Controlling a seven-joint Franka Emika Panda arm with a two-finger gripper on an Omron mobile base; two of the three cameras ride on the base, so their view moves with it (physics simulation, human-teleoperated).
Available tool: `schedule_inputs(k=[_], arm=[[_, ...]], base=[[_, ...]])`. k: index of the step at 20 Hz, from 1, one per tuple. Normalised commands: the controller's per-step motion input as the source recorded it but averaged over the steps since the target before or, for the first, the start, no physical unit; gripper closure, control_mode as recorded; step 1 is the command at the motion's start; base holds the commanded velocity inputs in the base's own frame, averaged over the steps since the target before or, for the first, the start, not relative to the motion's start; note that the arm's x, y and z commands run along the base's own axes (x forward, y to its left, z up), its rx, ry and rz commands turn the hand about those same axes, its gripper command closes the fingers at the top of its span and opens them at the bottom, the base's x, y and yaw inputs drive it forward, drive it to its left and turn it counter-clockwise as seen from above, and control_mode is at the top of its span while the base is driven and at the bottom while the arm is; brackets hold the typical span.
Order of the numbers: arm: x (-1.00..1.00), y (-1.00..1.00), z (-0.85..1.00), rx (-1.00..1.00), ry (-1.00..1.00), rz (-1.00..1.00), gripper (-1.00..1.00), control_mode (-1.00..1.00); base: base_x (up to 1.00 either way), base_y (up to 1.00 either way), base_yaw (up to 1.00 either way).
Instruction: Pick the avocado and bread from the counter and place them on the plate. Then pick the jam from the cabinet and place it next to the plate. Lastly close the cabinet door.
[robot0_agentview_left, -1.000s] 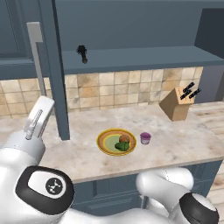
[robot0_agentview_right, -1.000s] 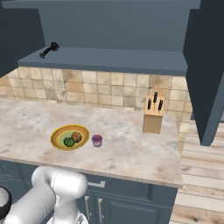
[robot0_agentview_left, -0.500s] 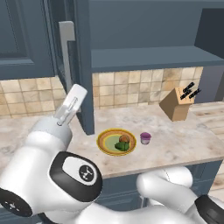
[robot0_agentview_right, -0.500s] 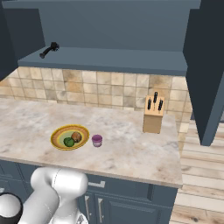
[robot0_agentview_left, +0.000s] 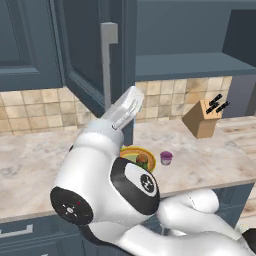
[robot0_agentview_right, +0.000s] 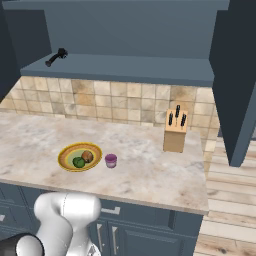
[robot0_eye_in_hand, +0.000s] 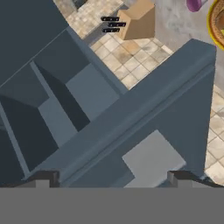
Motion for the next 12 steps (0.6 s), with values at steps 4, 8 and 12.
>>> schedule_inputs(k=[4,8,12], arm=[[0.14,-0.79,0.02,0.10,0.00,0.00,-1.00,-1.00],[0.24,-0.80,0.00,0.12,0.00,0.00,-1.00,-1.00],[0.44,-0.75,0.00,0.13,0.00,0.00,-1.00,-1.00]], base=[[0.00,0.00,0.00],[0.00,0.00,0.00],[0.00,0.00,0.00]])
